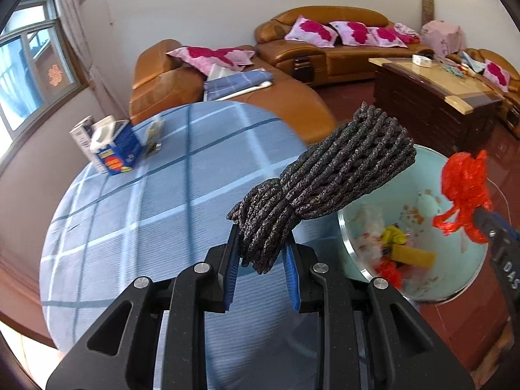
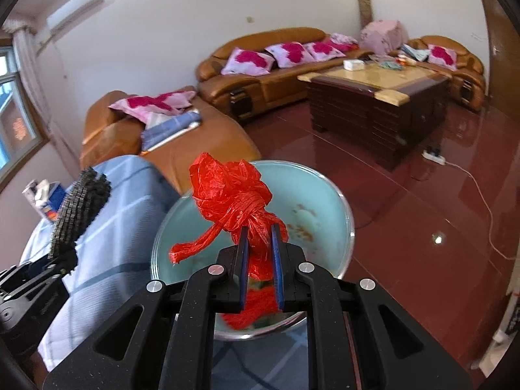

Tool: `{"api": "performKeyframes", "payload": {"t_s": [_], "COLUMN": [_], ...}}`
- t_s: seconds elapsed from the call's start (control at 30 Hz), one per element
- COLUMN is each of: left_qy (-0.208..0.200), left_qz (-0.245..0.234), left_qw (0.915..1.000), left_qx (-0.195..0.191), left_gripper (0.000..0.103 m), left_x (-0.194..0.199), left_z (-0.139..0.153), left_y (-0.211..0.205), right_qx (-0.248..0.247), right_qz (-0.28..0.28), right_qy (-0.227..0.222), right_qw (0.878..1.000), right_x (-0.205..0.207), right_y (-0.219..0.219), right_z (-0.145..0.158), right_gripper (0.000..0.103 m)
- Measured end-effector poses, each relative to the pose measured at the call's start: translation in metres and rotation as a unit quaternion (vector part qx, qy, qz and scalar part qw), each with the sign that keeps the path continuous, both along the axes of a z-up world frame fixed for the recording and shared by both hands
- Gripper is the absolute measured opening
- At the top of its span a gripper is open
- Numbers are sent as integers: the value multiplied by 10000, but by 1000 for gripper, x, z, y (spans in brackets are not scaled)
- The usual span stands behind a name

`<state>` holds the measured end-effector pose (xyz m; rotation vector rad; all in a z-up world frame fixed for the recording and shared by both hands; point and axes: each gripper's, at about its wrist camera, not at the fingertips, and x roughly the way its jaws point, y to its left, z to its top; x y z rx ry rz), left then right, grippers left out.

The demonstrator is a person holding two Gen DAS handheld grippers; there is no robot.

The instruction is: Collect trash

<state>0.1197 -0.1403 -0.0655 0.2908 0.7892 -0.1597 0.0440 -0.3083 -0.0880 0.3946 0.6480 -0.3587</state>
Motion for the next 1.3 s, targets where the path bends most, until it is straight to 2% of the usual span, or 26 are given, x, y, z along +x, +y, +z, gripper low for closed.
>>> {"api": "performKeyframes", "payload": {"t_s": [0.17, 0.23, 0.3, 0.33, 0.4, 0.47, 0.53, 0.6, 0.63, 0.7, 0.87, 1.0, 1.3], "left_qy": [205, 289, 348, 378, 399, 454, 438, 300, 257, 159, -184, -477, -890], "left_qz": [-168, -207, -239, -251, -217, -234, -302, -423, -463, -527, -644, -634, -537], "left_qw": [9996, 9994, 9991, 9990, 9989, 9987, 9986, 9986, 9986, 9982, 9962, 9942, 9917], "left_qx": [-24, -14, 13, 37, 88, 92, 55, -47, -92, -252, -555, -726, -761], "left_gripper": [25, 25, 27, 28, 30, 39, 63, 73, 84, 92, 97, 97, 97], "left_x": [8, 11, 13, 15, 18, 19, 18, 12, 10, 6, -10, -24, -50], "left_z": [-12, -17, -20, -22, -25, -27, -25, -19, -16, -8, 14, 32, 52], "left_y": [-29, -39, -46, -50, -54, -59, -60, -60, -60, -57, -43, -28, -1], "right_qx": [43, 158, 201, 177, 118, 95, 77, 36, 27, 32, -179, -496, -815], "right_qz": [-35, -64, -102, -105, -148, -254, -394, -587, -643, -778, -916, -948, -887], "right_qy": [109, 106, 49, 18, 2, -70, -174, -318, -376, -551, -949, -1241, -1435], "right_qw": [9999, 9998, 9997, 9998, 9998, 9996, 9990, 9978, 9972, 9954, 9911, 9865, 9823], "right_x": [3, 2, 0, -1, -2, -7, -13, -19, -22, -31, -48, -63, -78], "right_y": [-15, -20, -22, -23, -22, -25, -28, -31, -32, -35, -28, -12, 6], "right_z": [-13, -17, -17, -15, -13, -11, -6, 0, 3, 9, 33, 56, 75], "right_gripper": [19, 31, 37, 44, 51, 51, 51, 51, 53, 55, 61, 74, 76]}}
